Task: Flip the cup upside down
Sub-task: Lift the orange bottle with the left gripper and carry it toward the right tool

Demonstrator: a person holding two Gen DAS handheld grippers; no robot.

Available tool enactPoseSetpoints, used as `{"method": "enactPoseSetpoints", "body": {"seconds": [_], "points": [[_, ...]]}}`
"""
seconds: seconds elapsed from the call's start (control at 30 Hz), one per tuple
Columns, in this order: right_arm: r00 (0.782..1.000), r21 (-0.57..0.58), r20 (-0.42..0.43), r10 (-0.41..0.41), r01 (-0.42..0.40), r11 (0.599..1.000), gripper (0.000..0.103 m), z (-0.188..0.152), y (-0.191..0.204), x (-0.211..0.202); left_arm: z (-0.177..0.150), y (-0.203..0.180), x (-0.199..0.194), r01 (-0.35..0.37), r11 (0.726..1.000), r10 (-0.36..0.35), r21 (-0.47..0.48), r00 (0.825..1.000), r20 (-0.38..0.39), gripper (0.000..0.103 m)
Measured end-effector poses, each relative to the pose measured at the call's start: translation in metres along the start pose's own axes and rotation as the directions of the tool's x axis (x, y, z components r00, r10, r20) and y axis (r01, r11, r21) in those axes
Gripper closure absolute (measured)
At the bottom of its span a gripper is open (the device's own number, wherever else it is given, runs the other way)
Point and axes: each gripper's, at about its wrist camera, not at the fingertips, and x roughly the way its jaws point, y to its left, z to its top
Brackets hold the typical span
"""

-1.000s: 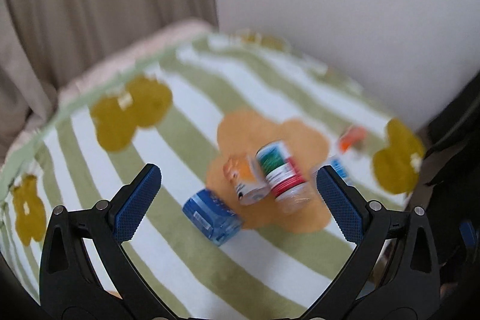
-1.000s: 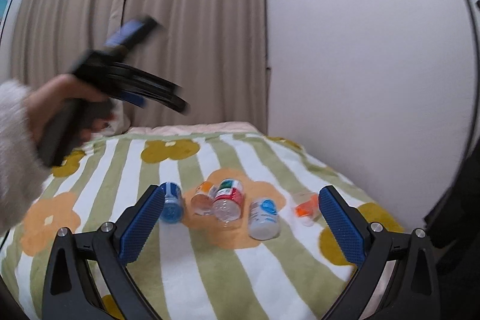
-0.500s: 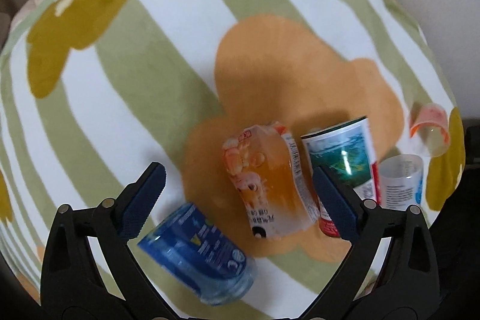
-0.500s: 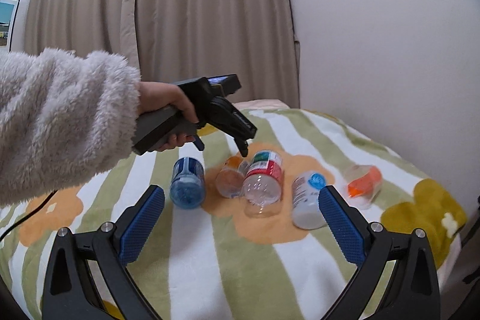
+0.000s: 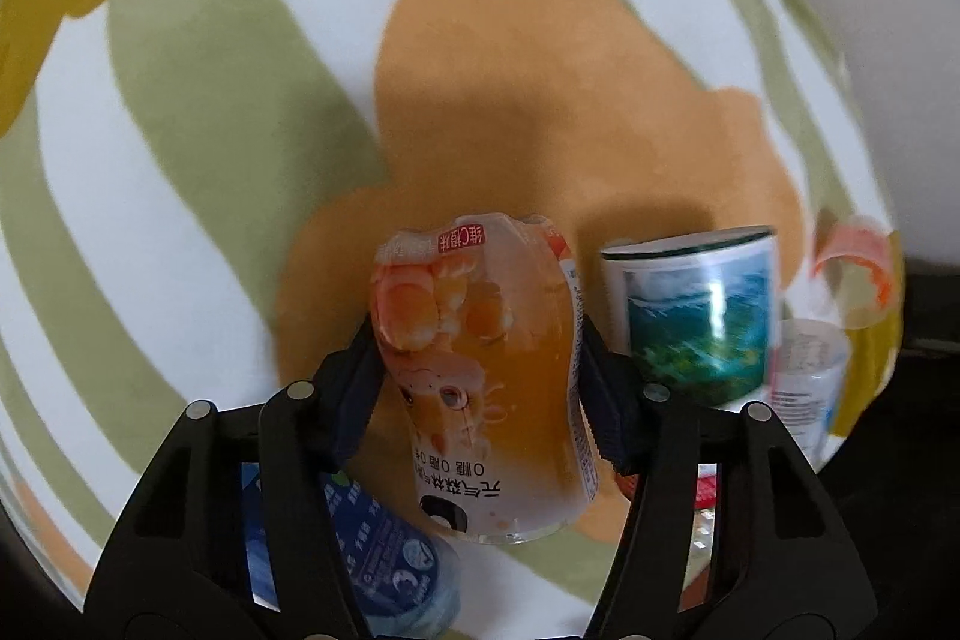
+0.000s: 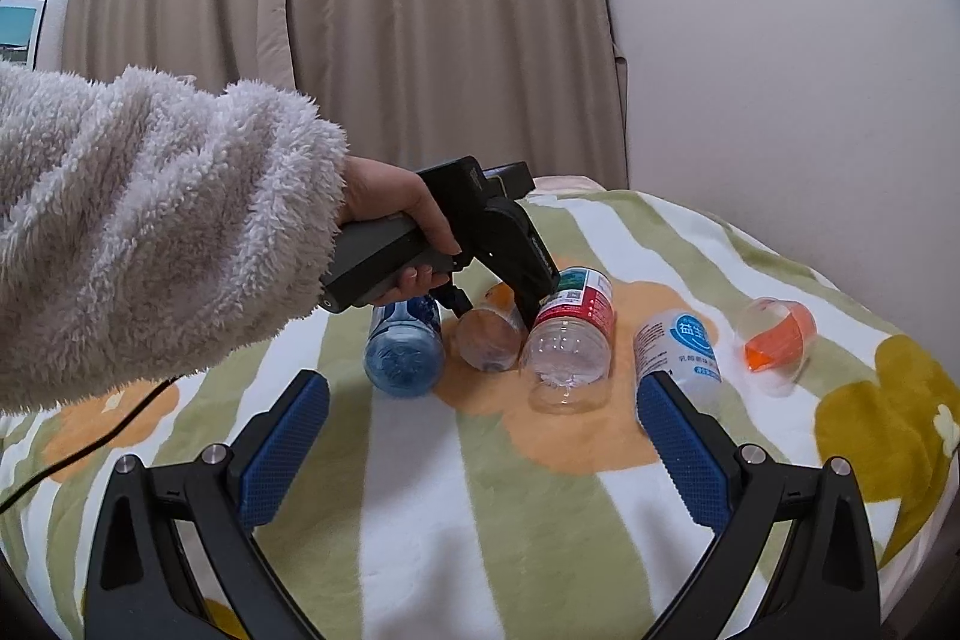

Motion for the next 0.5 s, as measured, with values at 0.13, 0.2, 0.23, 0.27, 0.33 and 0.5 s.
{"method": "enactPoseSetpoints", "body": {"seconds": [0.13, 0.2, 0.23, 0.27, 0.33, 0.5], "points": [[1.0, -0.005, 0.014, -0.008, 0.008, 1.0, 0.0, 0.005, 0.0, -0.007, -0.014, 0.002, -0.037, 0.074, 0.997, -0.074, -0.005, 0.996, 0.049, 0.047], [0.999, -0.005, 0.029, -0.015, 0.015, 1.0, 0.0, 0.011, 0.002, -0.017, -0.026, -0.001, -0.063, 0.118, 0.993, -0.118, 0.001, 0.99, 0.082, 0.047], [0.999, -0.004, 0.035, -0.019, 0.019, 1.0, 0.0, 0.013, 0.003, -0.021, -0.035, -0.003, -0.079, 0.146, 0.989, -0.146, 0.01, 0.984, 0.103, 0.047], [0.999, -0.003, 0.04, -0.024, 0.024, 1.0, 0.0, 0.016, 0.005, -0.027, -0.045, -0.002, -0.088, 0.164, 0.986, -0.165, 0.019, 0.98, 0.115, 0.047], [0.998, 0.001, 0.048, -0.033, 0.033, 0.999, 0.0, 0.02, 0.007, -0.039, -0.068, -0.007, -0.111, 0.201, 0.978, -0.206, 0.049, 0.969, 0.135, 0.047], [0.999, 0.015, 0.007, -0.049, 0.049, 0.999, 0.0, 0.023, 0.013, -0.062, -0.151, -0.009, -0.141, 0.242, 0.962, -0.261, 0.127, 0.95, 0.17, 0.047]]}}
